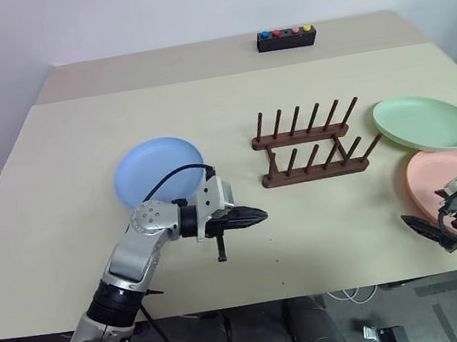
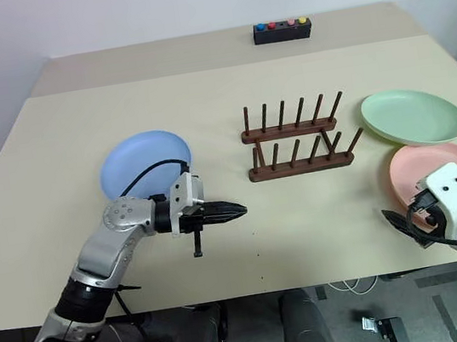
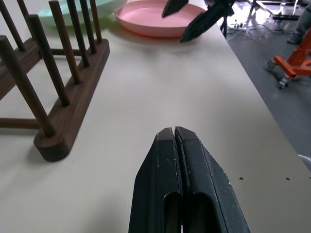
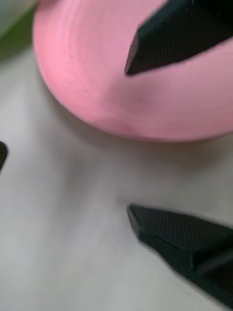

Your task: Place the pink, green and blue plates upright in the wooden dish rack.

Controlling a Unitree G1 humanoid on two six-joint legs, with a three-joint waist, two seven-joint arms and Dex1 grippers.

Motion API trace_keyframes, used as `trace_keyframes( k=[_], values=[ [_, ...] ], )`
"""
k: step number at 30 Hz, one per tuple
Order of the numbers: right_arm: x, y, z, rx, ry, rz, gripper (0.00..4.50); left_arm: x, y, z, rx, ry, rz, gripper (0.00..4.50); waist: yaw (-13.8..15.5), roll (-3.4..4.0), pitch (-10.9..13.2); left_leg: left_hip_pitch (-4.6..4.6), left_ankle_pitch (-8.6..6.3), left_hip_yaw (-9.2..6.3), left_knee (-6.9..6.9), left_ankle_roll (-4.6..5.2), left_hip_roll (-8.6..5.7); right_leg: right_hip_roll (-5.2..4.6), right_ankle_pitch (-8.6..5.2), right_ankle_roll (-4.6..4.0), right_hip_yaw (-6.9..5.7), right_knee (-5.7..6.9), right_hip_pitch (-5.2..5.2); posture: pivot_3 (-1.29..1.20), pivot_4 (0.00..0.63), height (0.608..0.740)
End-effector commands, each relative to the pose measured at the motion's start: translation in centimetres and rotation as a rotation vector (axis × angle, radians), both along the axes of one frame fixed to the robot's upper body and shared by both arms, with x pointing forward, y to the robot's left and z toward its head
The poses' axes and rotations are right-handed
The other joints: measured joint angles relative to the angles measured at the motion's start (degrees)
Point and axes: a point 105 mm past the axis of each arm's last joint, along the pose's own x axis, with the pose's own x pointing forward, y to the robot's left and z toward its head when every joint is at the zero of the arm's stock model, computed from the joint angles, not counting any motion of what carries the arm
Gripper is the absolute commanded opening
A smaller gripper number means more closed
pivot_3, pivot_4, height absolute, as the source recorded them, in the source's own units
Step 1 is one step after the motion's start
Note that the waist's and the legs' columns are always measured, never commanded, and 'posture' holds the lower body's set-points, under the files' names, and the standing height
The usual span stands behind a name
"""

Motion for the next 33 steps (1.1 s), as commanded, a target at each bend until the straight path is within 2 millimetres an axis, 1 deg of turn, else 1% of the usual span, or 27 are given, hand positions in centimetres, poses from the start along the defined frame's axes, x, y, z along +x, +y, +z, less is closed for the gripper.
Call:
trace_keyframes(
  k=[1,3,4,5,6,9,12,14,17,19,22,24,27,28,31,33],
  values=[
    [-0.1,-0.1,0.9,-0.029,-0.025,-0.012,2.23,-0.4,-0.5,0.6,-0.017,-0.034,-0.023,0.0,0.01,0.0,0.0,-0.01,0.0,0.0,0.01,0.0,0.0,0.0,0.0,0.01,0.0,0.0,0.0,0.0,0.15,0.74],
    [-0.3,-0.2,0.9,-0.034,-0.018,-0.01,1.26,-0.3,-0.5,0.7,-0.019,-0.039,-0.025,0.0,0.01,0.0,0.0,-0.02,0.0,0.0,0.01,0.0,0.0,0.0,0.01,0.01,0.0,0.0,-0.01,0.0,0.15,0.74],
    [-0.4,-0.2,0.9,-0.036,-0.016,-0.01,0.68,-0.3,-0.6,0.7,-0.02,-0.041,-0.026,0.0,0.02,0.0,0.0,-0.02,0.0,0.0,0.01,0.0,0.0,0.0,0.01,0.01,0.0,0.0,-0.02,0.0,0.15,0.74],
    [-0.5,-0.3,1.0,-0.038,-0.015,-0.012,0.22,-0.3,-0.6,0.7,-0.019,-0.046,-0.026,0.0,0.01,-0.01,0.0,-0.03,0.0,0.0,0.01,0.0,0.0,0.0,0.01,0.02,0.0,0.0,-0.02,0.0,0.15,0.74],
    [-0.6,-0.3,1.1,-0.039,-0.013,-0.012,0.06,-0.2,-0.6,0.8,-0.02,-0.05,-0.028,0.0,0.01,0.0,0.0,-0.03,0.0,0.0,0.01,0.0,0.0,0.0,0.01,0.02,0.0,0.0,-0.02,0.0,0.15,0.74],
    [-1.1,-0.3,1.2,-0.054,0.0,-0.017,0.06,-0.2,-0.7,1.0,-0.023,-0.058,-0.034,0.0,0.02,0.0,0.0,-0.04,0.0,0.0,0.02,0.0,0.0,0.0,0.0,0.01,0.0,-0.01,-0.02,0.0,0.15,0.74],
    [-2.5,-0.7,1.5,-0.14,0.04,-0.04,0.06,0.0,-0.8,0.9,-0.022,-0.061,-0.041,0.0,0.18,0.02,-0.01,-0.06,0.0,0.0,0.0,0.0,0.0,0.0,0.0,0.02,0.0,0.0,-0.06,0.0,0.15,0.74],
    [-3.4,-0.4,1.9,-0.142,0.037,-0.024,0.06,-0.1,-0.9,0.8,-0.022,-0.063,-0.05,0.0,0.18,0.02,-0.01,-0.12,0.0,-0.01,0.01,0.0,0.0,0.0,0.0,0.04,-0.01,-0.02,-0.08,0.0,0.15,0.74],
    [-4.7,-0.6,2.4,-0.149,0.033,-0.041,0.06,-0.1,-1.2,0.6,-0.026,-0.06,-0.063,0.0,0.19,-0.01,0.0,-0.17,0.0,-0.02,0.03,0.0,0.0,0.0,0.03,0.1,-0.01,-0.03,-0.11,0.0,0.15,0.74],
    [-5.5,-0.9,3.2,-0.166,0.003,-0.063,0.06,-0.1,-1.4,0.5,-0.025,-0.06,-0.072,0.0,0.14,-0.01,0.0,-0.17,0.0,-0.01,0.04,0.0,0.0,0.0,0.03,0.1,-0.01,-0.04,-0.11,0.0,0.15,0.74],
    [-6.2,-1.9,5.2,-0.243,-0.076,-0.107,0.06,0.1,-1.5,0.4,-0.027,-0.055,-0.083,0.0,0.04,0.01,-0.01,-0.17,0.0,-0.01,0.03,0.0,0.0,0.0,-0.02,0.03,-0.01,-0.03,-0.12,0.0,0.15,0.74],
    [-5.8,-2.0,7.0,-0.281,-0.174,-0.098,0.06,0.1,-1.6,0.4,-0.029,-0.049,-0.089,0.0,-0.1,0.0,0.0,-0.17,0.0,0.0,0.02,0.0,0.0,0.0,-0.03,0.01,-0.01,-0.03,-0.14,0.0,0.15,0.74],
    [-4.0,-1.2,10.7,-0.347,-0.371,-0.043,0.06,0.4,-1.6,0.2,-0.025,-0.051,-0.093,0.0,-0.32,0.0,0.0,-0.15,0.0,0.04,0.02,0.0,0.02,0.0,-0.02,0.0,0.0,-0.03,-0.13,0.0,0.15,0.74],
    [-3.7,-1.0,11.3,-0.351,-0.405,-0.038,0.06,0.4,-1.6,0.2,-0.025,-0.053,-0.094,0.0,-0.23,0.0,0.0,-0.14,0.0,0.05,0.03,0.0,0.02,0.0,-0.02,0.0,0.0,-0.03,-0.13,0.0,0.15,0.74],
    [-2.0,0.8,13.8,-0.298,-0.519,0.058,0.06,0.8,-1.8,0.4,-0.033,-0.064,-0.087,0.0,-0.04,-0.01,0.0,-0.16,0.0,0.04,0.04,0.0,0.01,0.0,-0.01,0.0,0.0,-0.03,-0.13,0.0,0.15,0.74],
    [-0.7,3.0,15.7,-0.219,-0.614,0.17,0.06,1.1,-1.6,0.8,-0.049,-0.068,-0.071,0.0,-0.03,0.0,0.0,-0.18,0.0,0.03,0.04,0.0,0.01,0.0,0.06,0.12,-0.01,-0.03,-0.13,0.0,0.15,0.74]
  ],
)
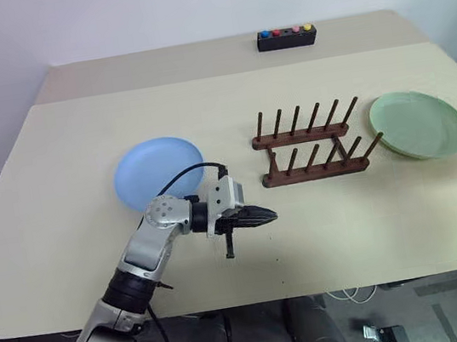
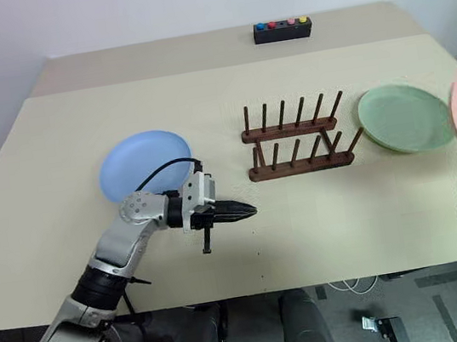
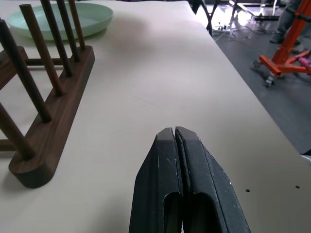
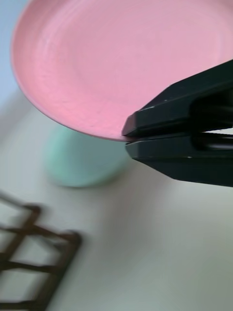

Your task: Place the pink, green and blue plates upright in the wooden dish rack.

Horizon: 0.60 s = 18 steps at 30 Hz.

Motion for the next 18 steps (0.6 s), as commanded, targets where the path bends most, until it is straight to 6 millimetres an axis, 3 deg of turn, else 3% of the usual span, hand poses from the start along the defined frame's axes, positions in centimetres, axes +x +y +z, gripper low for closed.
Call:
trace_keyframes(
  k=[1,4,7,11,18],
  values=[
    [1.3,3.3,3.4,0.034,-0.137,0.199,0.06,0.3,0.0,1.5,-0.051,-0.042,0.007,0.0,-0.08,0.0,0.0,-0.02,0.0,0.0,-0.01,0.0,0.0,0.0,0.01,0.02,0.0,0.0,-0.02,0.0,0.15,0.74],
    [2.5,5.4,6.1,0.209,-0.246,0.374,0.06,0.4,0.4,2.4,-0.102,-0.023,0.03,0.0,-0.13,-0.01,0.02,-0.03,0.0,-0.02,-0.03,0.0,0.01,0.0,0.03,0.03,0.0,0.02,-0.05,0.0,0.15,0.74],
    [3.5,6.8,7.5,0.333,-0.286,0.525,0.06,0.4,0.8,2.6,-0.116,-0.016,0.051,0.0,-0.07,-0.08,0.06,-0.05,0.0,-0.05,-0.03,0.0,0.01,-0.01,0.03,0.02,-0.02,0.01,-0.04,0.0,0.15,0.74],
    [5.3,7.6,7.9,0.51,-0.263,0.682,0.06,0.0,1.3,2.2,-0.112,-0.019,0.093,0.0,0.01,-0.08,0.06,-0.08,0.0,-0.06,-0.02,0.01,0.0,-0.02,0.04,0.03,-0.02,-0.01,-0.06,0.0,0.15,0.74],
    [6.3,7.2,7.6,0.813,-0.118,0.863,0.06,-0.5,1.9,2.0,-0.114,-0.011,0.139,0.0,-0.05,-0.03,0.04,-0.1,0.0,-0.08,-0.04,0.01,0.0,-0.01,0.04,0.02,-0.02,0.03,-0.11,0.0,0.15,0.74]
  ],
)
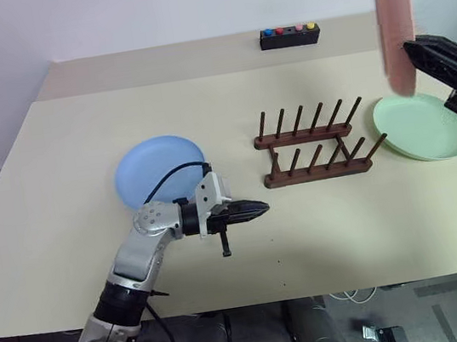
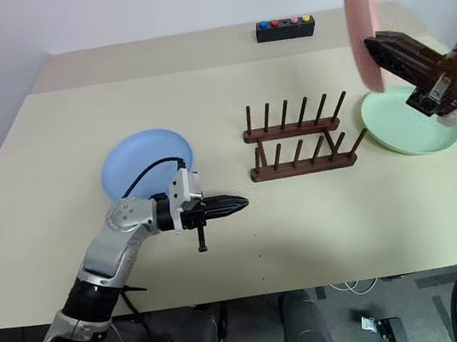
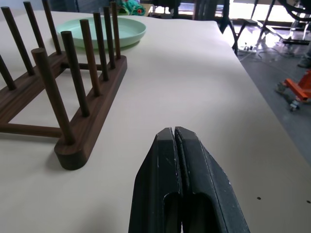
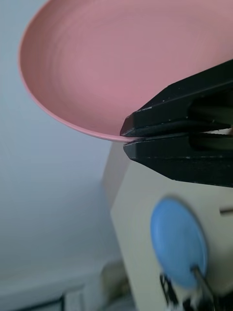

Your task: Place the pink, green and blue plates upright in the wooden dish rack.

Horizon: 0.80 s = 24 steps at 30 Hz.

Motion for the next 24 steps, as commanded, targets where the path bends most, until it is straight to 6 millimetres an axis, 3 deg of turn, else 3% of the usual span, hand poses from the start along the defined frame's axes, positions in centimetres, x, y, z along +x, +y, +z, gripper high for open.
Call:
trace_keyframes(
  k=[1,11,24],
  values=[
    [-0.7,0.0,1.4,0.079,-0.009,0.108,0.06,-0.3,0.4,1.0,-0.025,-0.035,0.013,0.0,-0.09,0.02,-0.01,0.0,0.0,0.0,0.0,0.0,0.0,0.0,0.0,0.0,0.0,0.0,-0.01,0.0,0.15,0.74],
    [-0.8,1.4,0.5,0.081,0.065,0.265,0.06,-0.1,0.8,1.5,-0.029,-0.039,0.034,0.0,-0.05,0.05,-0.01,-0.01,0.0,0.02,0.0,0.0,0.0,0.01,0.0,0.0,0.0,0.05,-0.05,0.0,0.15,0.74],
    [0.5,0.1,0.0,0.114,0.101,0.243,0.06,-0.1,0.8,1.6,-0.021,-0.046,0.042,0.0,-0.05,0.05,-0.01,-0.02,0.0,0.03,-0.01,0.0,0.0,0.01,0.0,0.01,0.0,0.05,-0.06,0.0,0.15,0.74]
  ],
)
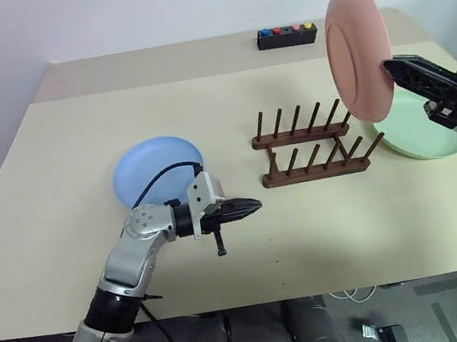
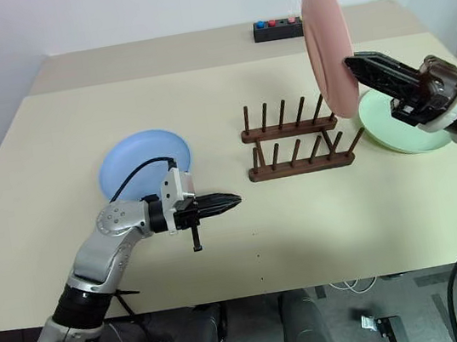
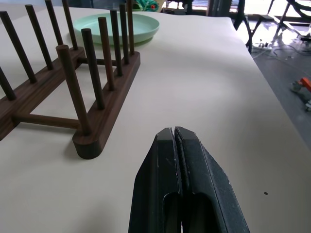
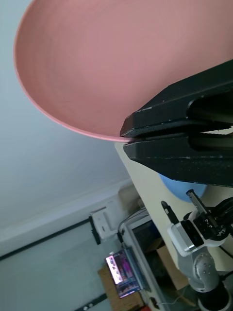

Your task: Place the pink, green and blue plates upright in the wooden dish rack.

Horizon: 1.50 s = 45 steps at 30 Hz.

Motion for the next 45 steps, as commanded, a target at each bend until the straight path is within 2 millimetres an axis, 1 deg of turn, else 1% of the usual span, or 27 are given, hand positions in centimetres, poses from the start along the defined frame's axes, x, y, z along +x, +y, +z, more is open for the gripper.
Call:
trace_keyframes(
  k=[1,4,9,28,34,45],
  values=[
    [-0.2,-0.6,1.2,-0.011,-0.05,-0.014,0.06,-0.3,-0.1,1.4,-0.026,-0.043,-0.014,0.0,0.0,0.0,0.0,0.0,0.0,0.0,0.0,0.0,0.0,0.0,0.0,0.0,0.0,0.0,0.0,0.0,0.15,0.74],
    [0.0,-1.1,1.1,0.015,-0.035,-0.025,0.06,-0.3,0.0,1.8,-0.045,-0.042,-0.015,0.0,0.0,0.0,0.0,0.0,0.0,0.0,0.0,0.0,0.0,0.0,0.0,0.0,0.0,0.0,0.0,0.0,0.15,0.74],
    [0.4,-2.0,0.4,0.043,0.001,-0.044,0.06,-0.3,0.0,3.2,-0.094,-0.05,-0.024,0.0,-0.02,0.0,0.0,-0.01,0.0,0.0,0.0,0.0,0.0,0.0,0.0,0.0,0.0,0.0,-0.01,0.0,0.15,0.74],
    [1.3,-4.0,-2.0,0.107,0.101,-0.099,0.06,-0.4,0.2,3.0,-0.066,-0.046,-0.024,0.0,-0.03,0.0,0.0,-0.01,0.0,0.01,0.01,0.0,0.0,0.0,0.0,0.0,0.0,0.0,-0.01,0.0,0.15,0.74],
    [1.4,-4.3,-2.8,0.119,0.131,-0.113,0.06,-0.4,0.3,2.9,-0.065,-0.04,-0.02,0.0,-0.04,0.0,0.0,-0.01,0.0,0.01,0.01,0.0,0.0,0.0,0.0,0.0,0.0,0.0,0.0,0.0,0.15,0.74],
    [1.5,-5.0,-3.6,0.149,0.167,-0.137,0.06,-0.4,0.1,3.0,-0.06,-0.04,-0.021,0.0,-0.06,0.0,0.0,-0.01,0.0,0.01,0.02,0.0,0.0,0.0,0.0,0.01,0.01,0.0,0.0,0.0,0.15,0.74]
  ],
)
